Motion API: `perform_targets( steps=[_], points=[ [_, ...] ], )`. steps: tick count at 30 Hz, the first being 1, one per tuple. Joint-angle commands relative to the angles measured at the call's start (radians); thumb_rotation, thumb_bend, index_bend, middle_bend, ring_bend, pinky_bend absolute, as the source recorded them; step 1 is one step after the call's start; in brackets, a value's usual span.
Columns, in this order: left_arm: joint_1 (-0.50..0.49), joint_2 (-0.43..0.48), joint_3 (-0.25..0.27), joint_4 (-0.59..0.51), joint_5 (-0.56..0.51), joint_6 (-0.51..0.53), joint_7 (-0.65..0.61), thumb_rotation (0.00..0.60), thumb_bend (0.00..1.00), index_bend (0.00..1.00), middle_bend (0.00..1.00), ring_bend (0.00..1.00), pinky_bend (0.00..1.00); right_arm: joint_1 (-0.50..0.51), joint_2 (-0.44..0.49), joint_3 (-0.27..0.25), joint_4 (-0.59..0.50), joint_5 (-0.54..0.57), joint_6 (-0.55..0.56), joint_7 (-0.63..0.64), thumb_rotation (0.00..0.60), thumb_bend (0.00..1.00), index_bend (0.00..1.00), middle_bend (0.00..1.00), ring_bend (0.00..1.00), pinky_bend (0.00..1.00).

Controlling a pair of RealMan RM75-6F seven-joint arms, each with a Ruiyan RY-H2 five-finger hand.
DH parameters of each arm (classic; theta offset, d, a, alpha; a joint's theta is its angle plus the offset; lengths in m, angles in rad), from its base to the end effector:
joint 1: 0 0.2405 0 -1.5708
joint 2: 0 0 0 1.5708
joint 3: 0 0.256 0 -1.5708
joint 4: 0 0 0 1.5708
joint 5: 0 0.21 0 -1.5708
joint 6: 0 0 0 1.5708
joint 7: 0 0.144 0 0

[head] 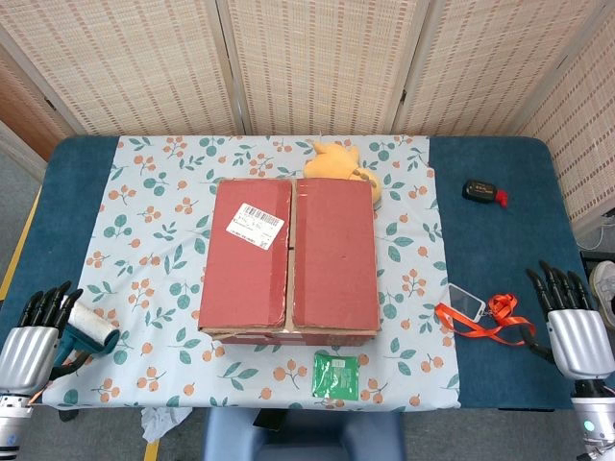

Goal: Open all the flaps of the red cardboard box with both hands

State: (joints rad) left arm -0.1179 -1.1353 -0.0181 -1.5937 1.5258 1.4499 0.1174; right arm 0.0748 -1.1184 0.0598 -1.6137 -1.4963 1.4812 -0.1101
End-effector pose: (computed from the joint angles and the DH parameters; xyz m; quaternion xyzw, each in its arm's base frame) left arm -0.3085 0.1845 0.1452 -0.6429 -0.3533 -0.3484 0.5835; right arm -0.3123 -0.1799 0.1602 0.6099 -0.3572 0.3557 0.6115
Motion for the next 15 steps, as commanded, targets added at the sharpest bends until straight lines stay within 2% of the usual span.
perform_targets(
  steps=[1,4,10,15],
  points=[
    [-0.003,-0.004,-0.001,0.002,-0.003,-0.006,0.005,0.6,0.25,0.0,0.0,0.0,0.0,0.001,0.003,-0.002,0.001,0.002,-0.006,0.004,0.6,0.37,0.0,0.0,0.0,0.0],
    [-0.012,-0.009,-0.002,0.004,-0.008,-0.022,0.012,0.6,0.25,0.0,0.0,0.0,0.0,0.002,0.003,-0.01,0.003,-0.004,-0.014,0.001,0.6,0.37,0.0,0.0,0.0,0.0],
    [-0.023,-0.008,0.003,0.016,0.005,-0.035,-0.019,0.6,0.25,0.0,0.0,0.0,0.0,0.017,-0.067,-0.035,0.076,-0.203,0.095,0.099,0.6,0.37,0.0,0.0,0.0,0.0],
    [-0.027,-0.006,0.001,0.025,0.002,-0.04,-0.039,0.6,0.25,0.0,0.0,0.0,0.0,0.042,-0.042,-0.056,0.063,-0.336,0.143,0.126,0.6,0.37,0.0,0.0,0.0,0.0]
  ],
)
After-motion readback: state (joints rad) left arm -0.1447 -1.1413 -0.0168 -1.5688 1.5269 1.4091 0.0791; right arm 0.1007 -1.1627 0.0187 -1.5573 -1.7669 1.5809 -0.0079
